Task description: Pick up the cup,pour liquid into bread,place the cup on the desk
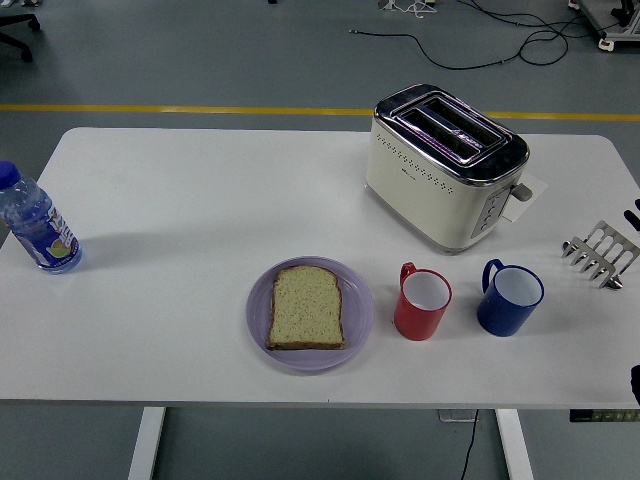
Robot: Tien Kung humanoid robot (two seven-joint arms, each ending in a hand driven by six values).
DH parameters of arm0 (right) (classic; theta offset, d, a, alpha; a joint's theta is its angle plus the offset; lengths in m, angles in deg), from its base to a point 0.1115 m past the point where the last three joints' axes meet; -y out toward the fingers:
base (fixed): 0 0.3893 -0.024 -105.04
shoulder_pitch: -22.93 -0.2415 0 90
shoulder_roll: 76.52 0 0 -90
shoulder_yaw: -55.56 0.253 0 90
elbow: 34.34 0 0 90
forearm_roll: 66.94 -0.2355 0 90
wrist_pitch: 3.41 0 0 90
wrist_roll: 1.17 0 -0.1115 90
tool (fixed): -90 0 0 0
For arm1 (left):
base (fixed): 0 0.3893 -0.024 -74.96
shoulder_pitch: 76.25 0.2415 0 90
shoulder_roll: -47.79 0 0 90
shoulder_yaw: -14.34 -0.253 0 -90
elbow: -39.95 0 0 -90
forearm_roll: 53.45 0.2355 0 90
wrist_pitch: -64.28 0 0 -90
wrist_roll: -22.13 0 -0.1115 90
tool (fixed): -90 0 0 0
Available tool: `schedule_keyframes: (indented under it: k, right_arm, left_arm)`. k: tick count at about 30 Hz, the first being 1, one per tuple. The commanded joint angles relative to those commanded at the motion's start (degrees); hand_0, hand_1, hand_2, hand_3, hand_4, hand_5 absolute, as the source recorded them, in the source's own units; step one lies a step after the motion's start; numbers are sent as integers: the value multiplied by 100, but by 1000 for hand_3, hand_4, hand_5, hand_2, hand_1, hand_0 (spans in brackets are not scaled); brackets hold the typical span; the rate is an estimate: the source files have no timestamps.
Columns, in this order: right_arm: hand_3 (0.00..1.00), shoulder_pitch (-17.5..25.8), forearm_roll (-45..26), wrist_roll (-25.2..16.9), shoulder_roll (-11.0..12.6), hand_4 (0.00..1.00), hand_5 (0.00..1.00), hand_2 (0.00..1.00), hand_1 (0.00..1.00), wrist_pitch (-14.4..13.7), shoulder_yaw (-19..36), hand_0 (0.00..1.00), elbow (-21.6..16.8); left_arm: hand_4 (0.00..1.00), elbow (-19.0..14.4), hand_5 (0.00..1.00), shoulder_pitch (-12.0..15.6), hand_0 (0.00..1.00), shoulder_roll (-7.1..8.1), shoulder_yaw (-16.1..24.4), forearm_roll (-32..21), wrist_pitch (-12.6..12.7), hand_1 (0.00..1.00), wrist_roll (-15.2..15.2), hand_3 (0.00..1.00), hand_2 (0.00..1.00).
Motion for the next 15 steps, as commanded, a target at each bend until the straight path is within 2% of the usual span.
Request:
schedule_keyframes:
  k: [15]
  right_arm:
    - [575, -32, -193, -341, -30, 521, 98, 576, 483, -258, 153, 558, 66]
  left_arm:
    - [237, -6, 845, -61, 634, 0, 24, 4, -6, 644, -3, 510, 658]
